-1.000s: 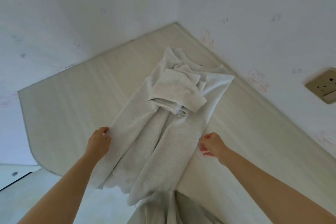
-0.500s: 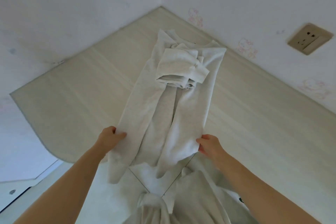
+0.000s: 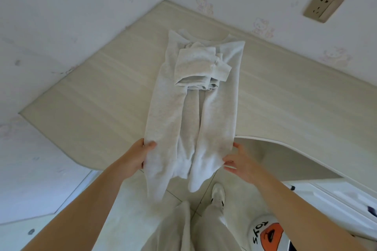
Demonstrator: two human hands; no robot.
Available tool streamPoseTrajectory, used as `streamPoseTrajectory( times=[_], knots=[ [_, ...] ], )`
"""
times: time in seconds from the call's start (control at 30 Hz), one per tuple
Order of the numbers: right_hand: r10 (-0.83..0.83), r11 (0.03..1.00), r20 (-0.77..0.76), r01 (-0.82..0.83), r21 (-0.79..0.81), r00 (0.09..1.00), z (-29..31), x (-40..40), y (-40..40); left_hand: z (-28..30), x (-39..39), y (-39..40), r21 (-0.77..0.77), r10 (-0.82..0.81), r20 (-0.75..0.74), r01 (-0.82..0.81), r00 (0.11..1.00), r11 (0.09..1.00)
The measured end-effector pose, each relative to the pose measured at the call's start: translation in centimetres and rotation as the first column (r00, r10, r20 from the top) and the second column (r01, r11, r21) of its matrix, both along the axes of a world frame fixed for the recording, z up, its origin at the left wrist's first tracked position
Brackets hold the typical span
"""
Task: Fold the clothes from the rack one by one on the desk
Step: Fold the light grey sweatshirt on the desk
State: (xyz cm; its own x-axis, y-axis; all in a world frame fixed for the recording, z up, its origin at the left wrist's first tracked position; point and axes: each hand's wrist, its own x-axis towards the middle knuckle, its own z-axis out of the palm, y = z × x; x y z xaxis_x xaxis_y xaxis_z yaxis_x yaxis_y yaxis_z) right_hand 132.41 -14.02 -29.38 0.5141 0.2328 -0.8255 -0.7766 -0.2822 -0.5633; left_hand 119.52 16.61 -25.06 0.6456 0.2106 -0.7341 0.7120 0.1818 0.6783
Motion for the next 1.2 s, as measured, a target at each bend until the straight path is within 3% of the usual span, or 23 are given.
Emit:
streamPoseTrajectory(
  times=[0.17, 0.3, 0.5, 0.6, 0.77, 0.97, 1.1, 1.2],
  knots=[
    [0.087, 0.993, -0.149, -0.099, -0.071, 0.985, -0.8, -1.5, -0.5, -0.9, -0.8, -0.7, -0.106, 0.16, -0.047, -0.164, 0.986, 0.981],
    [0.26, 0.954, -0.169, -0.28, -0.105, 0.951, -0.8, -2.9, 0.0, -0.9, -1.7, -1.1, -0.229, 0.12, -0.071, -0.133, 0.99, 0.964],
    [0.203, 0.979, -0.053, -0.201, 0.037, 0.978, -0.6, -5.3, -0.6, -1.2, -3.1, -0.7, -0.306, 0.095, -0.037, -0.102, 0.995, 0.946],
    [0.127, 0.986, -0.038, -0.122, 0.117, 0.991, -0.1, -6.4, -0.7, -1.2, -3.9, -0.3, -0.245, 0.065, -0.016, -0.067, 0.998, 0.967],
    [-0.037, 0.995, -0.081, 0.044, 0.088, 0.996, 1.5, -8.1, -0.8, -0.4, -5.5, -0.4, 0.001, -0.01, -0.056, 0.01, 0.998, 1.0],
    [-0.053, 0.998, -0.045, 0.055, 0.04, 0.998, 4.7, -8.2, -0.9, 2.2, -5.7, 0.0, 0.262, -0.101, -0.018, 0.102, 0.995, 0.96],
    [0.076, 0.981, 0.226, -0.032, -0.194, 0.971, 6.6, -6.9, 0.1, 4.4, -4.2, 0.7, 0.395, -0.241, 0.033, 0.209, 0.97, 0.895],
    [0.083, 0.989, 0.346, -0.034, -0.145, 0.935, 8.7, -4.8, 0.5, 6.0, -2.1, 1.4, 0.379, -0.254, 0.056, 0.214, 0.966, 0.9]
  ],
)
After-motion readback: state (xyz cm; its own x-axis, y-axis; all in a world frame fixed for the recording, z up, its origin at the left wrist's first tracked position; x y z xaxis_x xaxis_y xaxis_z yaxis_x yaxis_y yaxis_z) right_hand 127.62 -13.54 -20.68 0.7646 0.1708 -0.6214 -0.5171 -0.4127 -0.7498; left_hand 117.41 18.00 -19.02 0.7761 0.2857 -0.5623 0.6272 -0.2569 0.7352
